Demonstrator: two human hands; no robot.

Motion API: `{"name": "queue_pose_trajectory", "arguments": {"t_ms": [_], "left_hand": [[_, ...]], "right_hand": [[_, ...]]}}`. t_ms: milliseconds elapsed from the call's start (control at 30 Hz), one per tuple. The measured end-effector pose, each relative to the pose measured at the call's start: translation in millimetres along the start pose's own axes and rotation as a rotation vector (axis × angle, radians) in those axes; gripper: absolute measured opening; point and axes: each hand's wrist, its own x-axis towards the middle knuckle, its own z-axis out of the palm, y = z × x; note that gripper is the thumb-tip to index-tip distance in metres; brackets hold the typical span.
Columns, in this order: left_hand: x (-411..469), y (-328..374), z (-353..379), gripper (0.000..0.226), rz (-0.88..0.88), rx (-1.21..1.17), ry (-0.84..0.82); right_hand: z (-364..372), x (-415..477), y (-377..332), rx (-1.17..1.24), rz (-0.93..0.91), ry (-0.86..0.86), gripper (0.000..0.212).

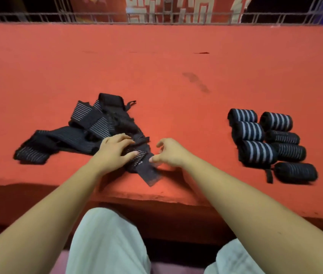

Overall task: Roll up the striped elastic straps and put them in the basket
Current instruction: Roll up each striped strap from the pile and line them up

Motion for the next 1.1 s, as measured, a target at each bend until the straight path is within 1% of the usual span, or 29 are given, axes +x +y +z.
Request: {"name": "queue_pose_trajectory", "arguments": {"t_ms": [67,133,200,233,333,400,567,700,800,867,967,1033,1100], "left_hand": [[-8,-14,11,0.074,0.007,-0.028,-0.011],[-12,-21,20,0.067,0.044,-0.046,-0.006],[-12,-22,25,0.059,0.085,-0.045,0.014],[-12,-20,26,0.059,0.089,-0.05,0.015],[-12,-12,24,0.08,0.072,-0.12,-0.017],[-10,-4,21,0.088,0.068,-0.192,-0.001],[-3,20,15,0.065,0.12,-0.35,0.095],[-3,18,15,0.065,0.13,-0.456,0.087],[-6,24,16,0.058,0.191,-0.454,0.122],[-8,30,16,0.051,0.202,-0.462,0.108],[-11,37,16,0.054,0.214,-0.431,0.066],[-11,39,16,0.053,0.222,-0.359,0.103],[-10,40,13,0.045,0.194,-0.357,0.156]], "right_hand": [[19,8,-4,-0.029,0.014,-0.009,0.039],[27,11,-5,-0.091,0.037,0.004,0.037],[27,12,-6,-0.094,0.063,-0.008,0.042],[25,11,-6,-0.038,0.066,-0.028,0.042],[13,5,-5,0.28,0.09,-0.013,0.031],[6,0,-6,0.428,0.092,-0.004,0.029],[0,-6,-15,0.617,0.073,0.007,0.035],[-7,-14,-12,0.662,0.119,0.032,0.036],[-13,-20,-7,0.704,0.164,0.031,0.036],[-18,-25,-6,0.737,0.175,-0.003,0.035],[-21,-31,-3,0.741,0.16,-0.044,0.033],[-19,-34,-3,0.736,0.164,-0.047,0.032],[-18,-37,-3,0.749,0.179,-0.032,0.033]]}}
